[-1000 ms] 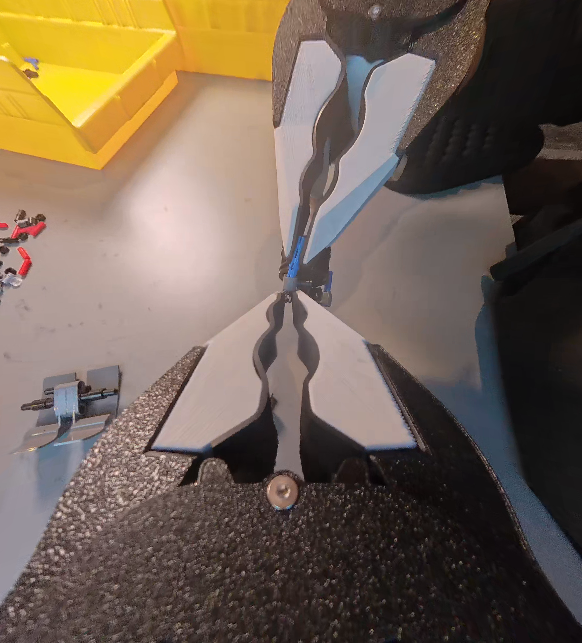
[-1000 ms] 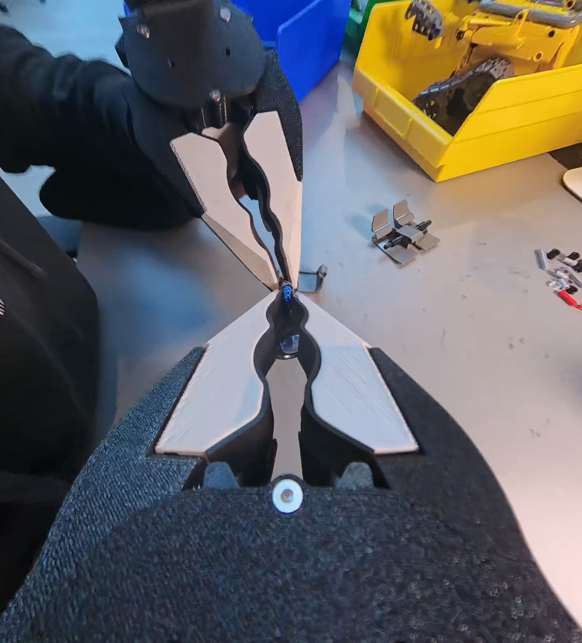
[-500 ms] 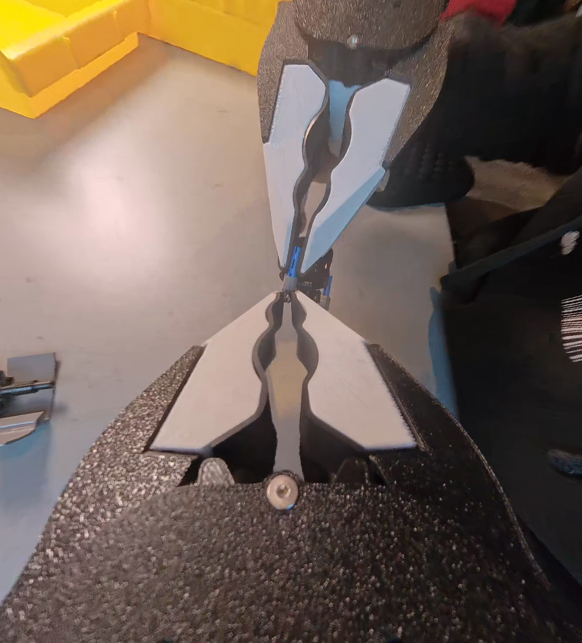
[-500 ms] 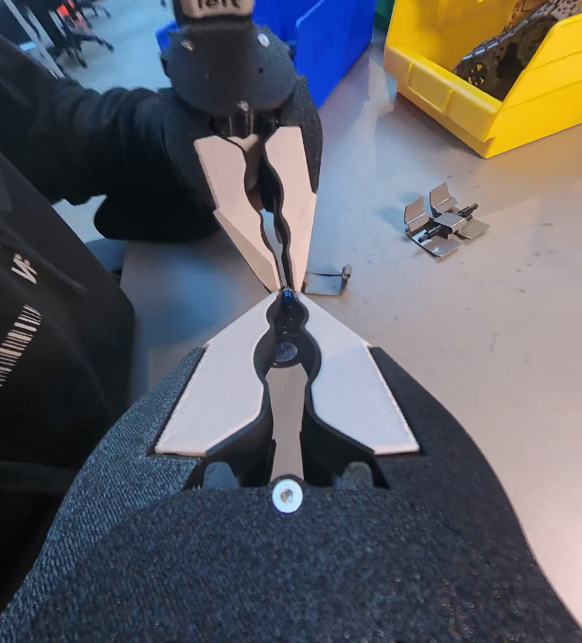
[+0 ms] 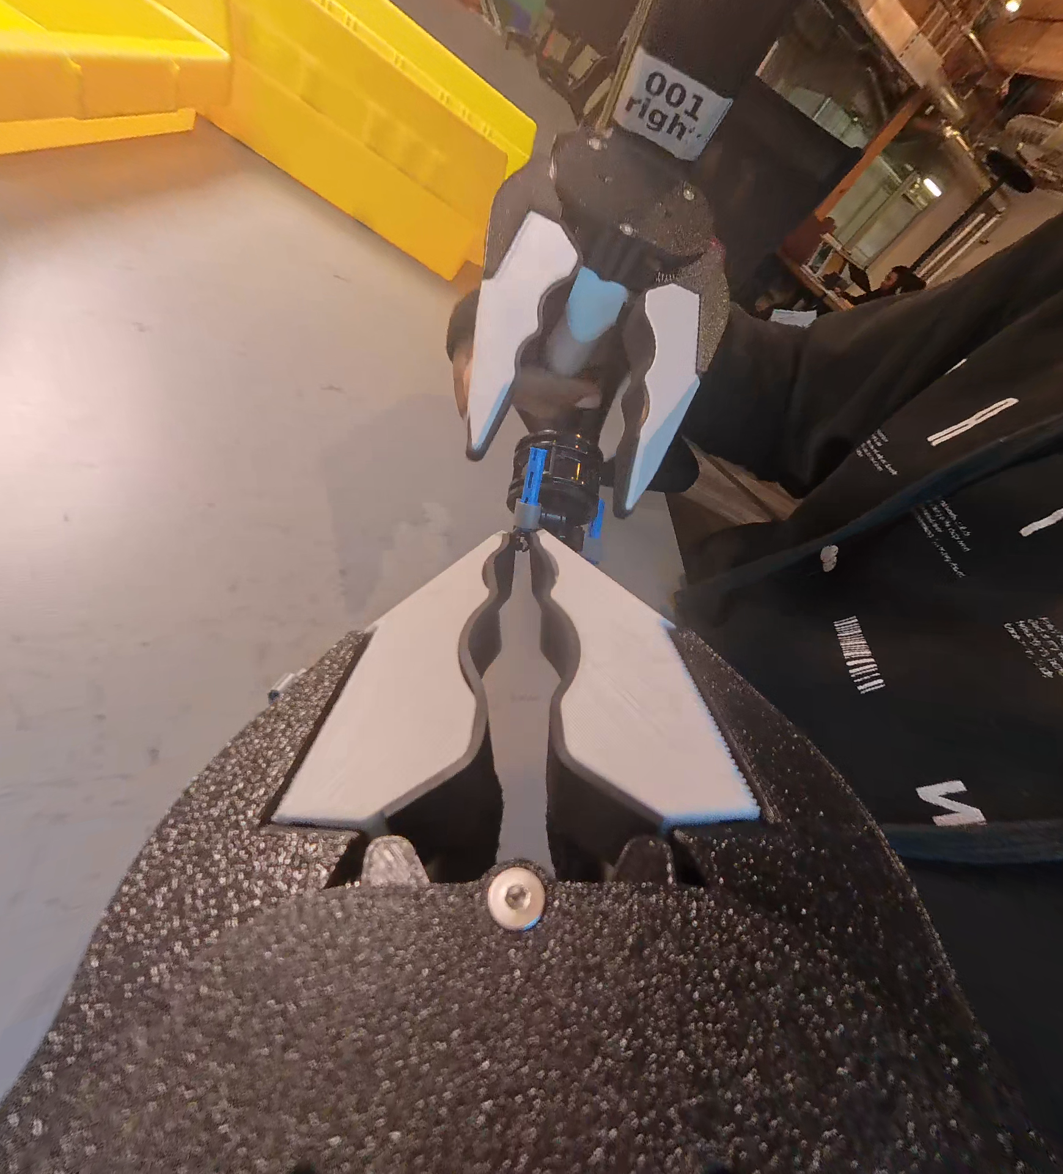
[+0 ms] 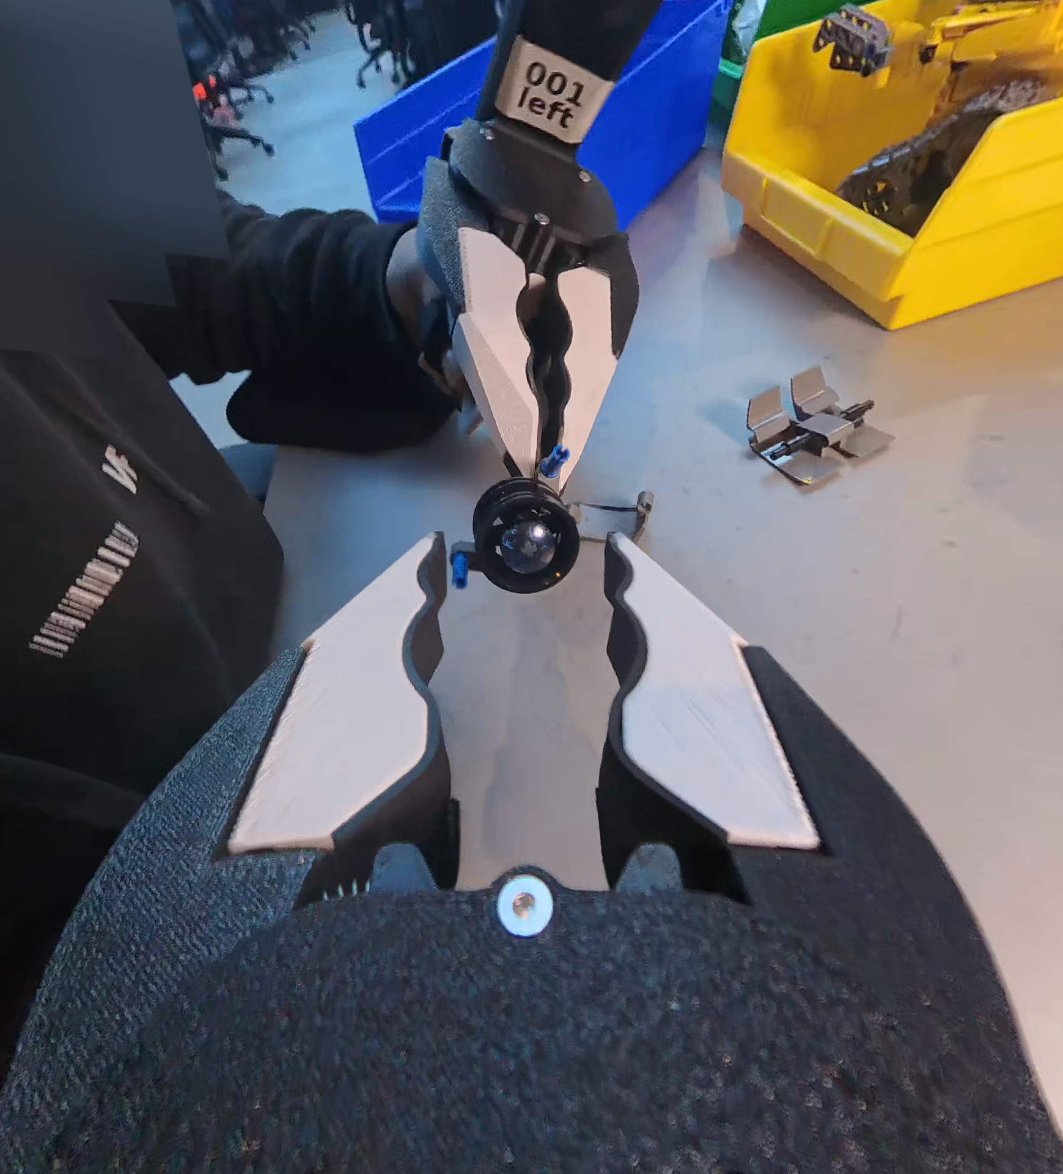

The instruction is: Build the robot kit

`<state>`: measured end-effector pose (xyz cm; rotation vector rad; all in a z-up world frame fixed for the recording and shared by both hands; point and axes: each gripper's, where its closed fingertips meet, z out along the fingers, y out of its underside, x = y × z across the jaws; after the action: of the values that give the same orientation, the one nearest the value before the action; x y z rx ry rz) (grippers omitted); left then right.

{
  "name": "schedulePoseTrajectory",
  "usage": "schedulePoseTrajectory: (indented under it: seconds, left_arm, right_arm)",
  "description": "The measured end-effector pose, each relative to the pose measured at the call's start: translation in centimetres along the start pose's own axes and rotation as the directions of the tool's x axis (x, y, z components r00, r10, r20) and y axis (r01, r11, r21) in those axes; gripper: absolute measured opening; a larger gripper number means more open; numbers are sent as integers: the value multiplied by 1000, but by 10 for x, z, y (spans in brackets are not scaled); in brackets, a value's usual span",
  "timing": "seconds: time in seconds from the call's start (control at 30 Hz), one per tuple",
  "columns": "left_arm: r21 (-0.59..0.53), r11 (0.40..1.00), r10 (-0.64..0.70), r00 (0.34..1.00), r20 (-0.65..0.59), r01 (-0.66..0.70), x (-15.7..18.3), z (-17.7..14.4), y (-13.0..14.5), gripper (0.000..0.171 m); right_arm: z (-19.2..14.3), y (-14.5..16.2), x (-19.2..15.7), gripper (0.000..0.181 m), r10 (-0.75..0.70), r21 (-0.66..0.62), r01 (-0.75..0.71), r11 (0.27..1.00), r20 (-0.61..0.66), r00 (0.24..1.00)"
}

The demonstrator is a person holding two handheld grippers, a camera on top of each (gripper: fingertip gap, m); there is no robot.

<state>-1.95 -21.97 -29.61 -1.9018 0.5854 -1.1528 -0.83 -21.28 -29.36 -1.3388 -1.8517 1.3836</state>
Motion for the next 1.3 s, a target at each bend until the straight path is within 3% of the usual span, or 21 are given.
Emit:
schedulePoseTrajectory:
  seconds: [0.2,0.33,0.53,0.67,0.93,1.2,1.3]
  left_arm:
    - [-21,996,86,992,94,-84,-6,3,-1,4]
    - [-59,993,105,987,119,-98,-7,3,2,4]
    - [-225,958,222,958,184,-179,-9,4,9,4]
    - [-380,894,333,920,209,-237,-12,4,21,3]
    - [-616,748,453,869,200,-248,-17,1,32,3]
    - [-635,739,443,872,208,-224,-20,4,29,3]
    - [-590,782,393,894,215,-201,-21,6,29,4]
  right_arm:
    - [13,0,5,35,137,58,-135,989,-26,990]
    - [17,13,4,34,125,-50,-126,991,-25,992]
    - [21,27,4,33,23,-240,-31,970,-37,999]
    - [27,40,4,33,-76,-389,54,920,-39,996]
    - [33,52,7,32,-151,-540,95,836,-62,987]
    - [36,59,11,32,-122,-552,59,832,-78,990]
    - [34,59,11,32,-82,-522,29,853,-79,993]
